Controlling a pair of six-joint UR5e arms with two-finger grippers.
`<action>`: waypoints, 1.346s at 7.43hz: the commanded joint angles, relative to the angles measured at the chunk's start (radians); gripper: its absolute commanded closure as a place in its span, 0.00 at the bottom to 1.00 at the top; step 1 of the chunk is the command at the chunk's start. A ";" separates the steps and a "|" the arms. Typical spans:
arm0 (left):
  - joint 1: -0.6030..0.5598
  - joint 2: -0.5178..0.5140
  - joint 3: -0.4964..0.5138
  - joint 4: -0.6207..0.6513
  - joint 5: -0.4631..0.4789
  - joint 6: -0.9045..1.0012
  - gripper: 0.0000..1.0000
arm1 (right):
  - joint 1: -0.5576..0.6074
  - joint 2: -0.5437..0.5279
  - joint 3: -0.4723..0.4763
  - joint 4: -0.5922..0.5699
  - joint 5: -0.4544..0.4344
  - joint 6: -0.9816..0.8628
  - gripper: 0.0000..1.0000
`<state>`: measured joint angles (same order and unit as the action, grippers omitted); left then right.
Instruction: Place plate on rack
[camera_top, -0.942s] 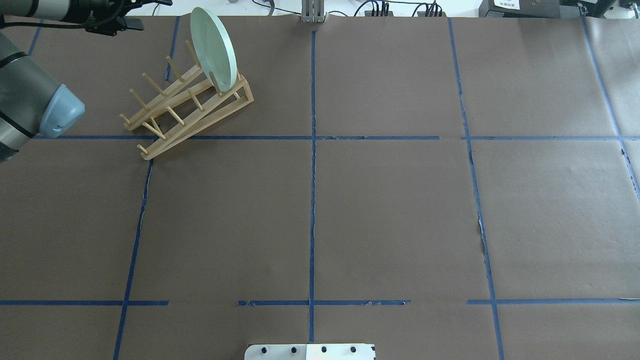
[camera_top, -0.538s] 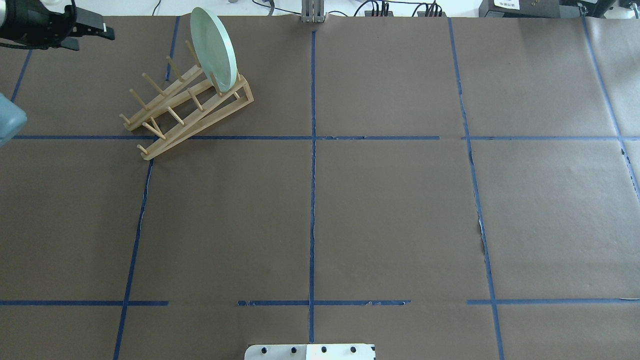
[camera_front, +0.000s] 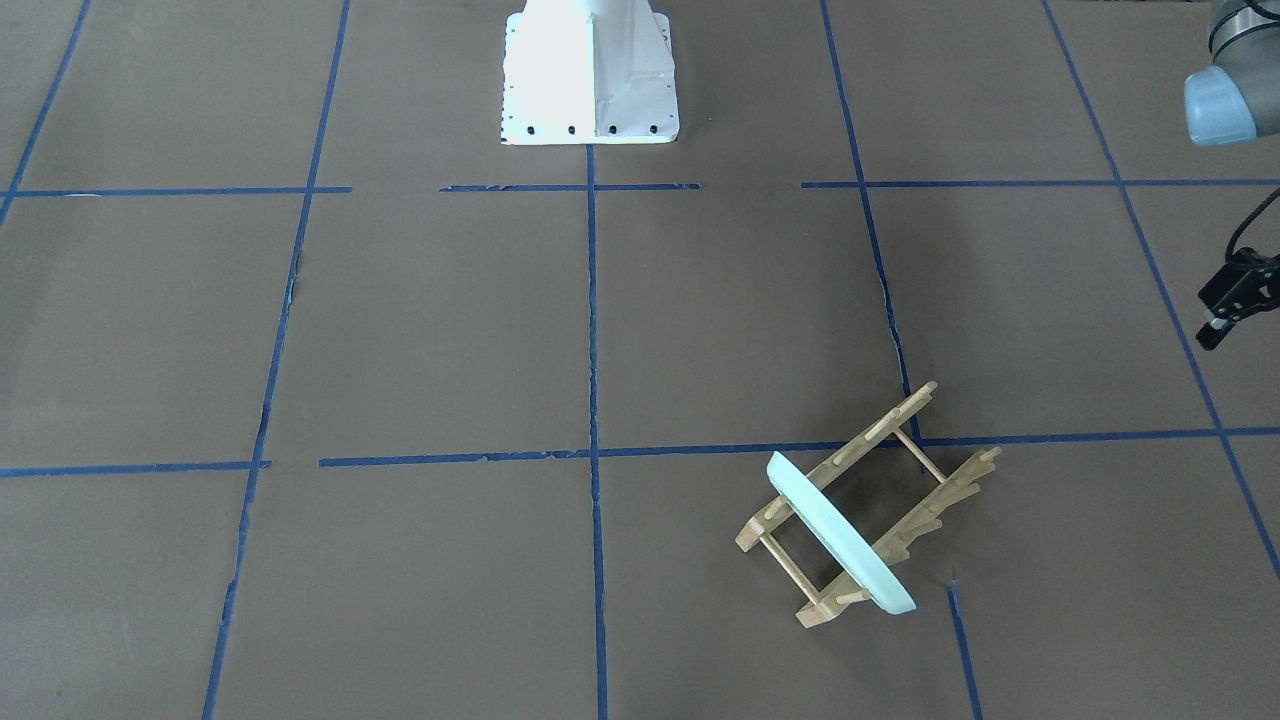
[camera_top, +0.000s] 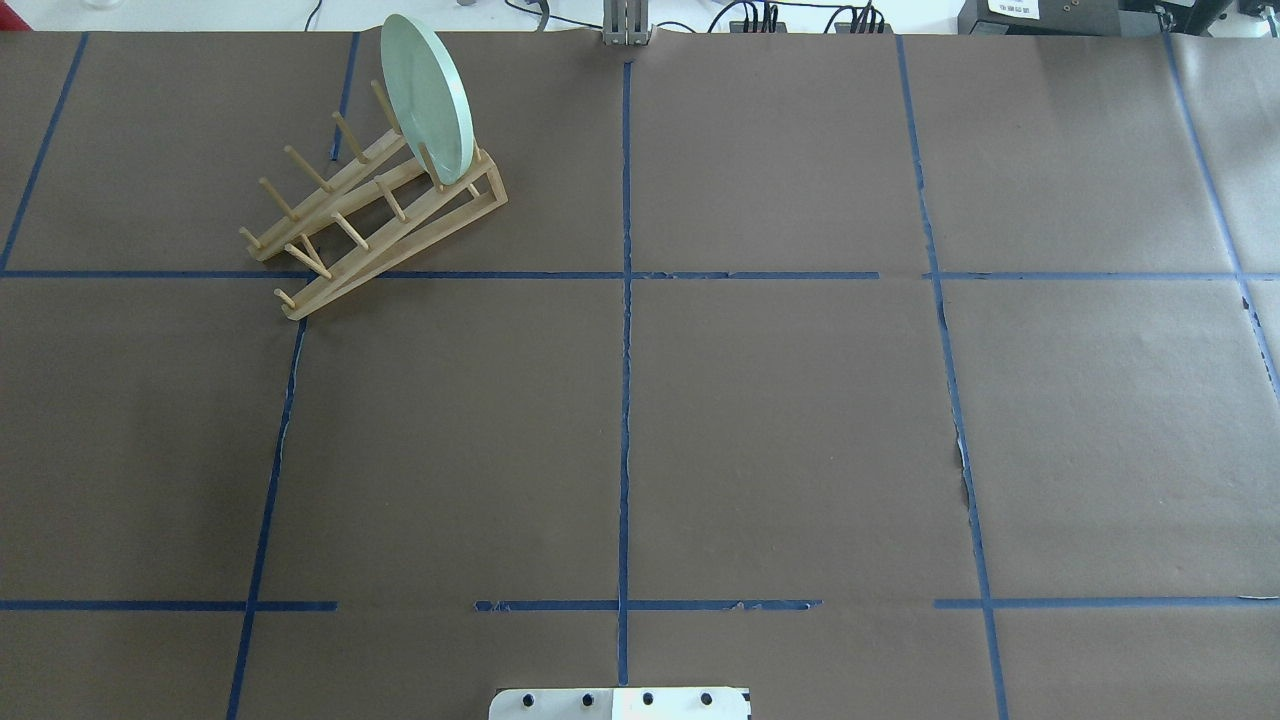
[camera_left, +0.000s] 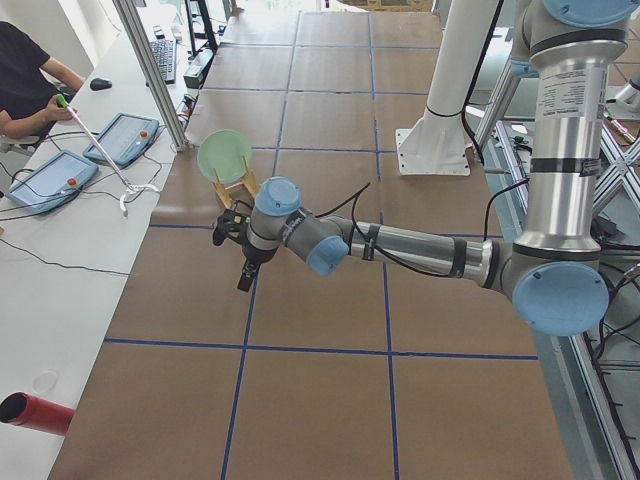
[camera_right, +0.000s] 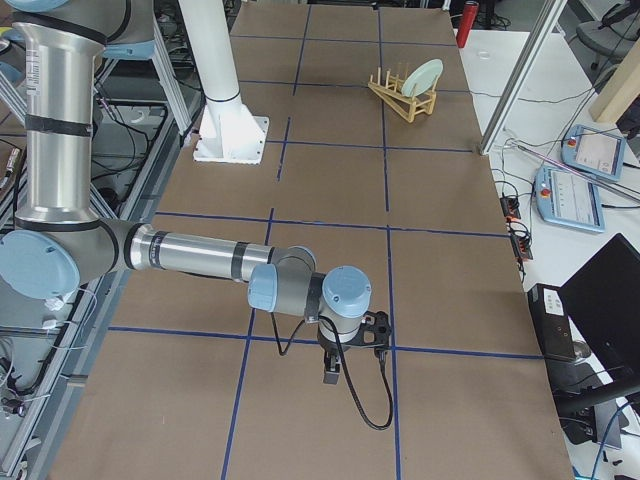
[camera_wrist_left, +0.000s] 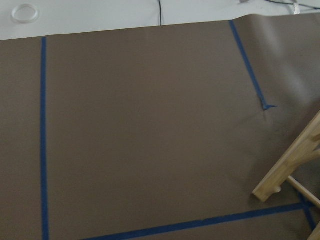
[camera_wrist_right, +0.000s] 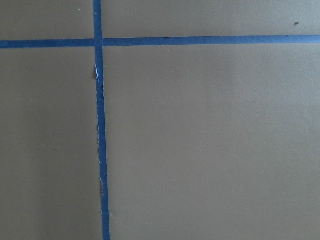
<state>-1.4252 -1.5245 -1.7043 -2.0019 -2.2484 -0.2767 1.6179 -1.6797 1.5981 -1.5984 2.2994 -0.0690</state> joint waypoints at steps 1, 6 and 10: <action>-0.119 0.024 -0.014 0.293 -0.128 0.225 0.00 | -0.001 0.000 0.000 0.000 0.000 0.000 0.00; -0.196 0.110 0.020 0.339 -0.129 0.455 0.00 | 0.000 -0.001 -0.001 0.000 0.000 0.000 0.00; -0.199 -0.026 0.012 0.499 -0.123 0.456 0.00 | 0.000 0.000 0.000 0.000 0.000 0.002 0.00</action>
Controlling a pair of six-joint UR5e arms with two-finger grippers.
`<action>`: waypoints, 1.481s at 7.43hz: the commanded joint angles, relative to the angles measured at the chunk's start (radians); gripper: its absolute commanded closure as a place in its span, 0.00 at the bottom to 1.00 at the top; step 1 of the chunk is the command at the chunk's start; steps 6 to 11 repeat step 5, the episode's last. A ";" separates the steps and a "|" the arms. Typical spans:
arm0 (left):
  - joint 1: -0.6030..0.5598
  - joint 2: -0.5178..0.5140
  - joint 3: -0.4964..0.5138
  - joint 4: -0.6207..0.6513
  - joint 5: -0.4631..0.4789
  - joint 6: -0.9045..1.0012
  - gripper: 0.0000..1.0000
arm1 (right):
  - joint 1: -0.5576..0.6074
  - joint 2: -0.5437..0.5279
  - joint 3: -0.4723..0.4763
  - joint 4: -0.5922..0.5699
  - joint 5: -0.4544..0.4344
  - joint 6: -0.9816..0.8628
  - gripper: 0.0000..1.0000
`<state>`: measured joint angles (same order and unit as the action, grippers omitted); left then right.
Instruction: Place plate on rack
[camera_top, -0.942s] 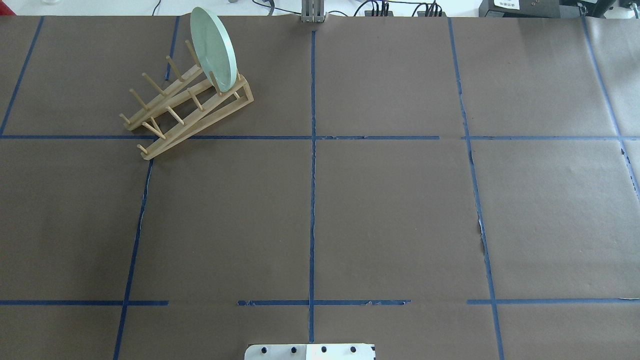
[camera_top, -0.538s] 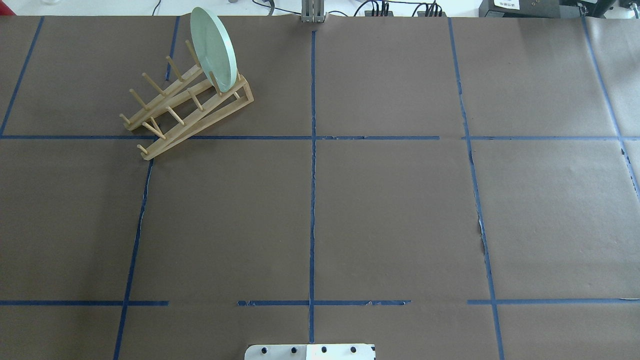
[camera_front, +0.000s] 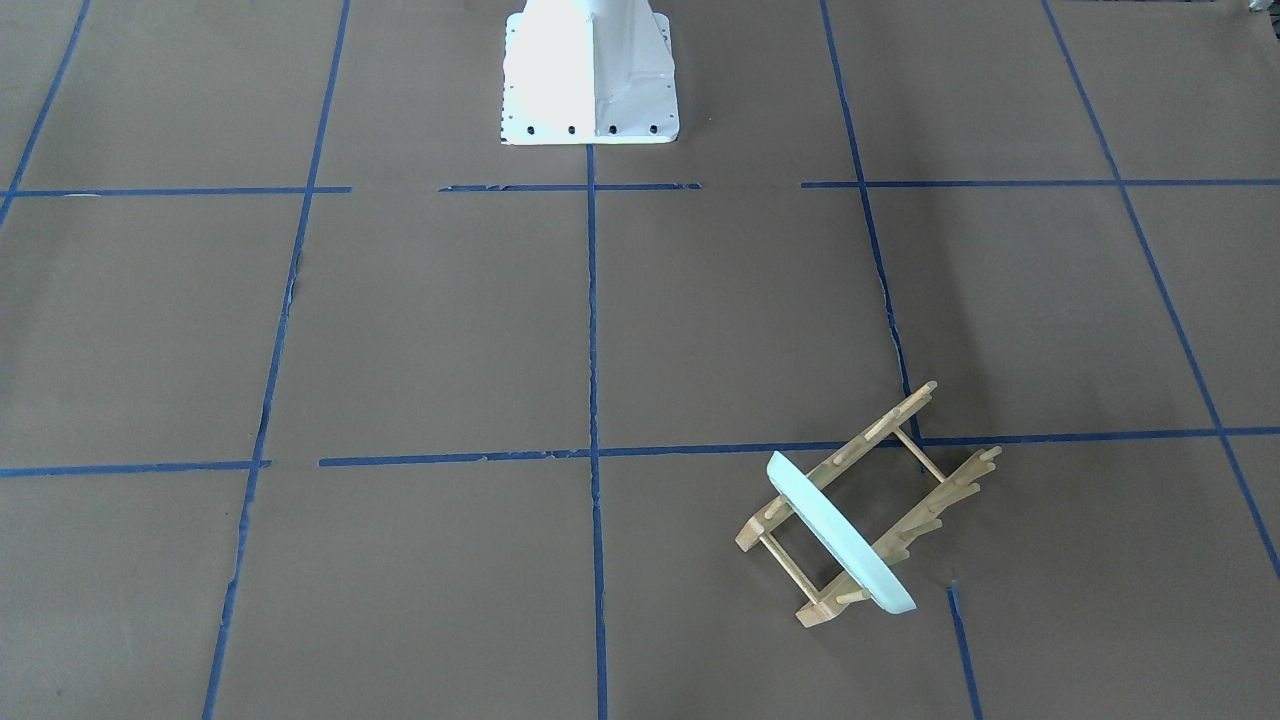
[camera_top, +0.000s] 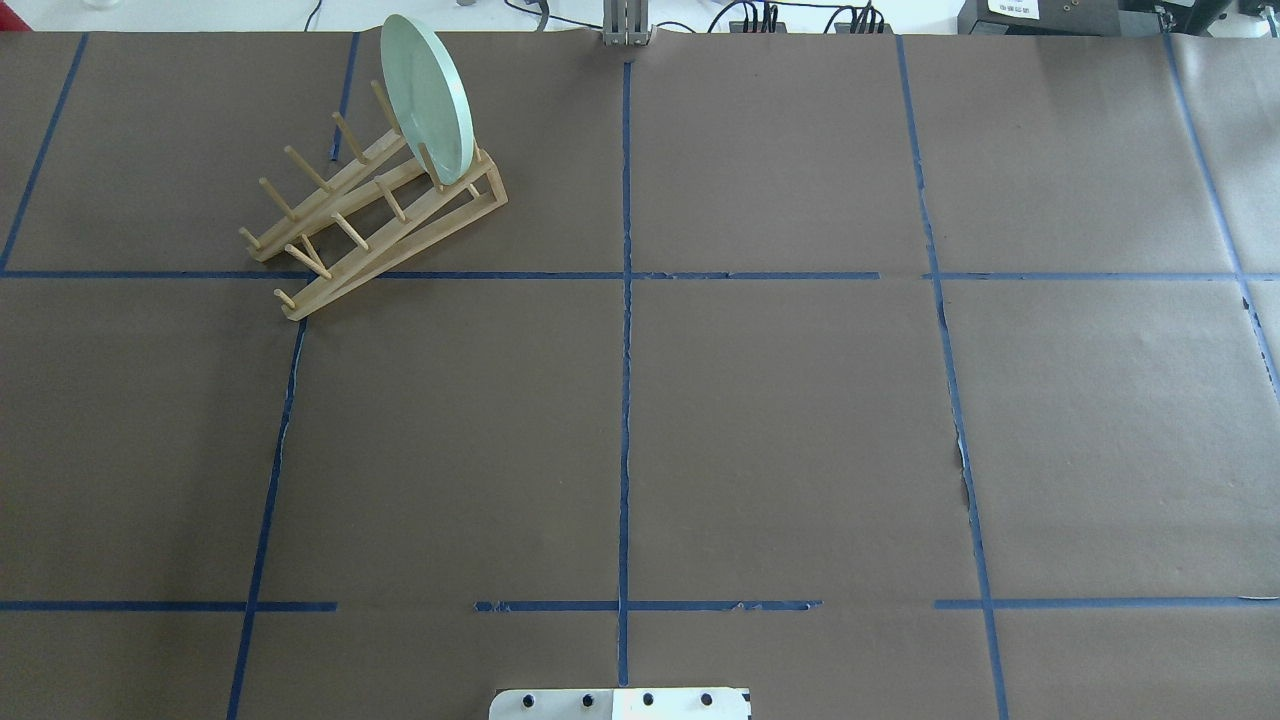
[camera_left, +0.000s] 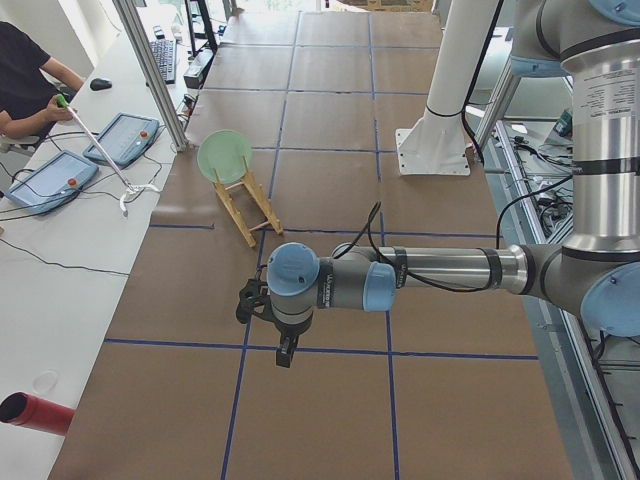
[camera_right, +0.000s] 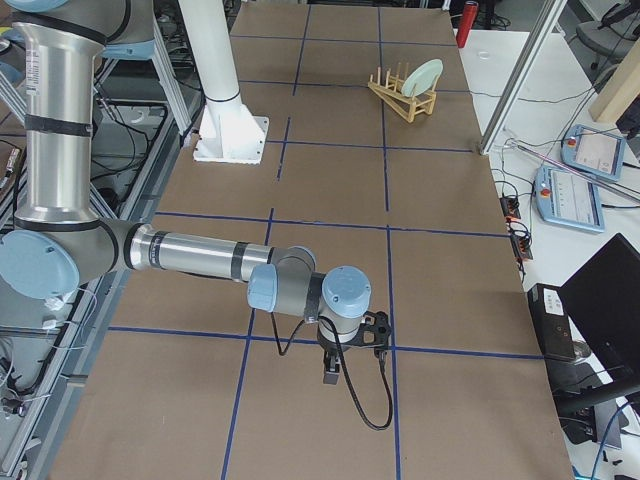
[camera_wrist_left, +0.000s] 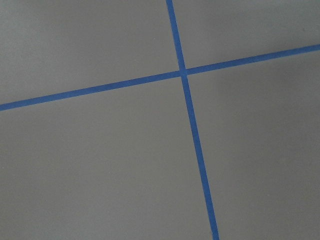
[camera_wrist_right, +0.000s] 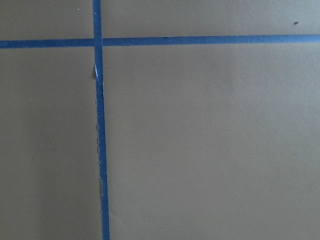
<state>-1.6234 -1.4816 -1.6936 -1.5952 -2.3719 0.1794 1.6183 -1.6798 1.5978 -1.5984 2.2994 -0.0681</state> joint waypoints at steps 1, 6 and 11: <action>-0.001 -0.089 0.006 0.103 0.000 -0.001 0.00 | -0.001 0.000 0.001 0.000 0.000 -0.001 0.00; -0.001 -0.088 0.003 0.101 0.002 0.000 0.00 | 0.000 0.000 0.001 0.000 0.000 -0.001 0.00; -0.001 -0.088 0.003 0.101 0.002 0.000 0.00 | 0.000 0.000 0.001 0.000 0.000 -0.001 0.00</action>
